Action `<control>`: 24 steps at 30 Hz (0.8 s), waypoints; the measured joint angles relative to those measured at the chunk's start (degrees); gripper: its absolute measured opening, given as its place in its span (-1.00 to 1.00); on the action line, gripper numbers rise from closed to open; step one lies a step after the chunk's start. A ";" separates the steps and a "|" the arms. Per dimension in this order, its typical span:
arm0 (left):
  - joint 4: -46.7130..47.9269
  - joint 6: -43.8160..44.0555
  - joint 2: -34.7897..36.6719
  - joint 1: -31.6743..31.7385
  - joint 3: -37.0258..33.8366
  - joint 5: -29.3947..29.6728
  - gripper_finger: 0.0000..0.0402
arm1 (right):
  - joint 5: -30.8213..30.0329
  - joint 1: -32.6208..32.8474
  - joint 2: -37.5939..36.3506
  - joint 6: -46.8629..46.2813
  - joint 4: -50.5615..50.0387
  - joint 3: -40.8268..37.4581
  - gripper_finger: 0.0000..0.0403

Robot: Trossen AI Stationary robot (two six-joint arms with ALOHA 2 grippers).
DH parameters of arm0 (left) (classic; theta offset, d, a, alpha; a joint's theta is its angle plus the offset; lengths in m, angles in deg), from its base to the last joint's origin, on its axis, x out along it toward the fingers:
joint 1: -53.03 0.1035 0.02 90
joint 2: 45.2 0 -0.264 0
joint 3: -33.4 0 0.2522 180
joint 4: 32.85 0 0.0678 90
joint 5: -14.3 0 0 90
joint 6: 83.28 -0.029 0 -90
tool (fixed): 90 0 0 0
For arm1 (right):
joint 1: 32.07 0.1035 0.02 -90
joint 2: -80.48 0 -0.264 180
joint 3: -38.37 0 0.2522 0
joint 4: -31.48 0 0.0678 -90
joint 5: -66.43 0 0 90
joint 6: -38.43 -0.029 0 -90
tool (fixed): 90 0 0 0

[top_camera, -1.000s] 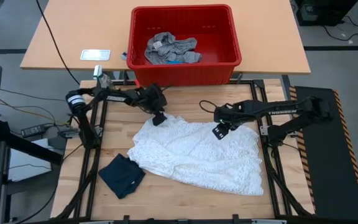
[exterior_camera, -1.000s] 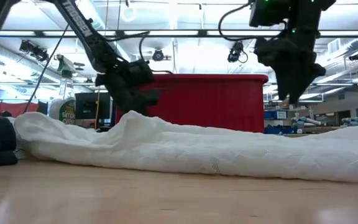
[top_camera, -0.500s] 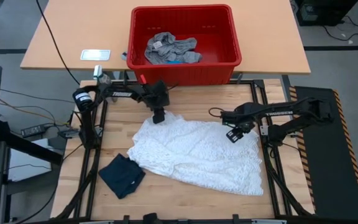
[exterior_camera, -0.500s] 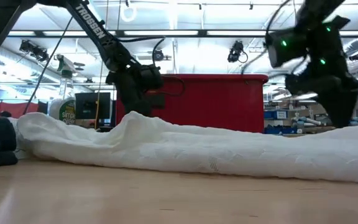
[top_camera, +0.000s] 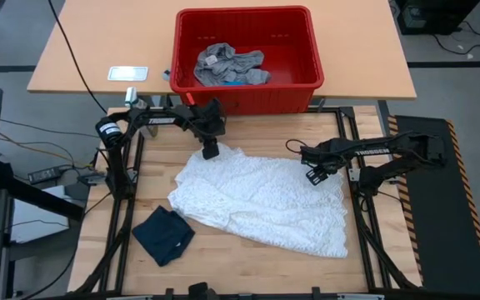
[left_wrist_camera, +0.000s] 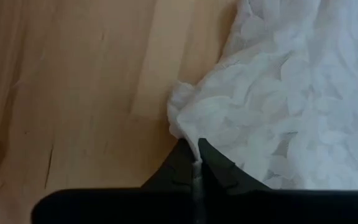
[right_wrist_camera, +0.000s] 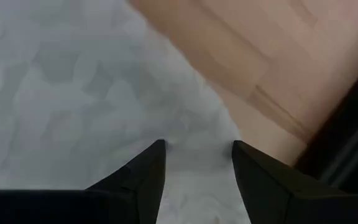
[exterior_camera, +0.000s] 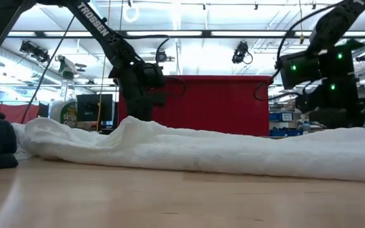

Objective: Fold laundry
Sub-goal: Fold the white dress

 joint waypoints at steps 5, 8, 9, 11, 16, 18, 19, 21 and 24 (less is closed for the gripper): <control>0.86 0.14 0.00 -0.19 0.00 0.00 -0.98 | 1.03 -3.77 -0.20 0.04 3.64 -2.19 -0.11; 1.58 0.94 0.01 -0.19 0.00 0.00 -0.99 | 2.58 -5.12 -0.20 1.95 3.77 -2.17 -0.38; 2.01 1.62 0.09 -0.19 0.02 -0.02 -0.99 | 3.06 -5.37 -0.20 2.91 3.52 -2.03 -0.52; 2.48 2.65 0.48 -0.08 0.00 -0.04 -0.99 | 3.37 -5.41 -0.05 4.55 2.93 -1.81 -0.83; 2.51 6.09 4.16 -0.01 0.00 1.46 -1.00 | -0.18 -5.12 -0.25 5.03 -2.37 2.10 -0.94; 2.51 7.12 6.92 -0.01 0.00 2.64 -1.00 | -2.75 -4.28 -1.20 5.00 -5.36 4.46 -0.96; 2.79 7.55 8.35 -0.03 0.00 3.09 -1.00 | -4.01 -3.64 -1.92 4.93 -6.56 5.70 -0.96; 3.42 9.01 11.39 -0.05 0.00 3.55 -1.00 | -6.34 -2.27 -3.56 3.79 -8.80 8.66 -0.96; 6.13 10.64 16.04 -0.78 0.00 4.76 -1.00 | -9.55 0.17 -6.12 0.60 -13.48 13.20 -0.97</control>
